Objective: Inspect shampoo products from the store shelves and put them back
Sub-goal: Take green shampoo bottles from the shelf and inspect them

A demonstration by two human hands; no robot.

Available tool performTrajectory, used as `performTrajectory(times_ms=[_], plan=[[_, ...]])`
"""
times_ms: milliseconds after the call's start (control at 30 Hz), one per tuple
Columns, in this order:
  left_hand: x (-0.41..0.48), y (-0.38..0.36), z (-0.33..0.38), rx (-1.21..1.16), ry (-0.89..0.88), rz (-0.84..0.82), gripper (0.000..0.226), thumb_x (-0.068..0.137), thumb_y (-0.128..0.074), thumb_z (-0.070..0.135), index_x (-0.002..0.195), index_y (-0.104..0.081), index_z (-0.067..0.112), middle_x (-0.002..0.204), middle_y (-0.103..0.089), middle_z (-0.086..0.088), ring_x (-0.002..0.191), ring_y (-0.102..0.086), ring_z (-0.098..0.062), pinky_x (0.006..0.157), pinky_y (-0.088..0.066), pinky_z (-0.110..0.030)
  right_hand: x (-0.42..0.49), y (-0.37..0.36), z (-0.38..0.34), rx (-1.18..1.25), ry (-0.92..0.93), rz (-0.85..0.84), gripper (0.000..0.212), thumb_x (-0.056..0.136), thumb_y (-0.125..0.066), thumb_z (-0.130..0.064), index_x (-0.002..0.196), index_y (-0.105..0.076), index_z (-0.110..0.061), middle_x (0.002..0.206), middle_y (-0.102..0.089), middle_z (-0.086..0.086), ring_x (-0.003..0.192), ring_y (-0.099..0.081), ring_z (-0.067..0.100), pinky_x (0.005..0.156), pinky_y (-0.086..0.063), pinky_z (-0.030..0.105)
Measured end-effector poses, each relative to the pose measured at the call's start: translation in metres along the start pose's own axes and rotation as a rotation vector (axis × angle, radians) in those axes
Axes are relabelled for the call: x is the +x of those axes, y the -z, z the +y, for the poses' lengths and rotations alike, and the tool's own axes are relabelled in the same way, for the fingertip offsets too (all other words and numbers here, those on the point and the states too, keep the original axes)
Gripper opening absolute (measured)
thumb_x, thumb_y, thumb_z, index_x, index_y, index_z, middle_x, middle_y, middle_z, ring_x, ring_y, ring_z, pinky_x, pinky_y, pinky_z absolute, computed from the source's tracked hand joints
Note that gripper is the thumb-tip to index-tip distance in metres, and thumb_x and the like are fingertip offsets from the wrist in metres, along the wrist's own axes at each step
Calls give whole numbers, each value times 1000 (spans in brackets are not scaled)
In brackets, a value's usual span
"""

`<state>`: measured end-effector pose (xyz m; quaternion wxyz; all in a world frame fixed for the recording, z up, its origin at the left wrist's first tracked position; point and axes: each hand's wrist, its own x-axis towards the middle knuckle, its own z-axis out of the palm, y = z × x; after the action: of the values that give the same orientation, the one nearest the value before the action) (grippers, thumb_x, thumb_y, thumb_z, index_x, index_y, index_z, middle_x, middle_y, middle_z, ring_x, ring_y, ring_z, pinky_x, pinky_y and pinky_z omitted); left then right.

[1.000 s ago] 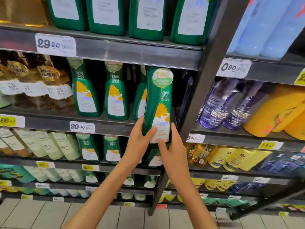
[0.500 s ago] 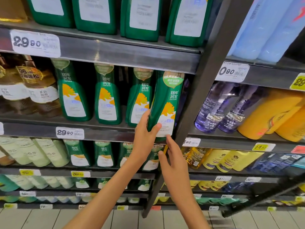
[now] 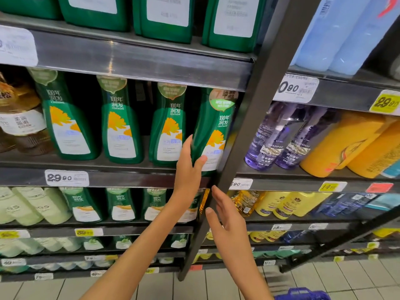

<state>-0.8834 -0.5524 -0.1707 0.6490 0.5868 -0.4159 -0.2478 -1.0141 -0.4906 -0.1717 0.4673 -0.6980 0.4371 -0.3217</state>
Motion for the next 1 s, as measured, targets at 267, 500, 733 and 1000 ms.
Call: performTrajectory(times_ms=[267, 500, 733, 1000], plan=[[6, -7, -7, -34, -87, -55, 65, 89, -43, -10, 143, -14, 12, 139, -16, 11, 122, -13, 19, 94, -15, 9, -7, -2, 4, -19, 4, -26, 42, 96, -50, -15, 122, -38, -45, 128, -42, -32, 121, -37, -17, 98, -29, 3], [5, -7, -10, 60, -151, -10, 64, 90, -48, -4, 144, -17, 10, 137, -19, 13, 120, -14, 23, 95, -13, 8, -11, -6, 2, -14, 8, -36, 42, 96, -50, -11, 119, -42, -45, 124, -45, -31, 113, -39, -24, 91, -30, 0], [-7, -9, -7, 315, -313, 167, 65, 91, -54, 6, 146, -20, 8, 138, -30, -6, 124, -23, 3, 100, -11, 5, -13, -6, 1, -14, 16, -44, 43, 95, -51, -8, 120, -43, -42, 125, -48, -26, 115, -41, -20, 93, -30, 1], [-4, -12, -9, 331, -271, 193, 74, 88, -57, 2, 148, -16, 21, 147, -30, -1, 131, -18, 5, 97, -7, 9, -17, -1, 1, -38, 8, -38, 43, 96, -50, -11, 120, -41, -45, 127, -47, -27, 122, -40, -13, 103, -30, 8]])
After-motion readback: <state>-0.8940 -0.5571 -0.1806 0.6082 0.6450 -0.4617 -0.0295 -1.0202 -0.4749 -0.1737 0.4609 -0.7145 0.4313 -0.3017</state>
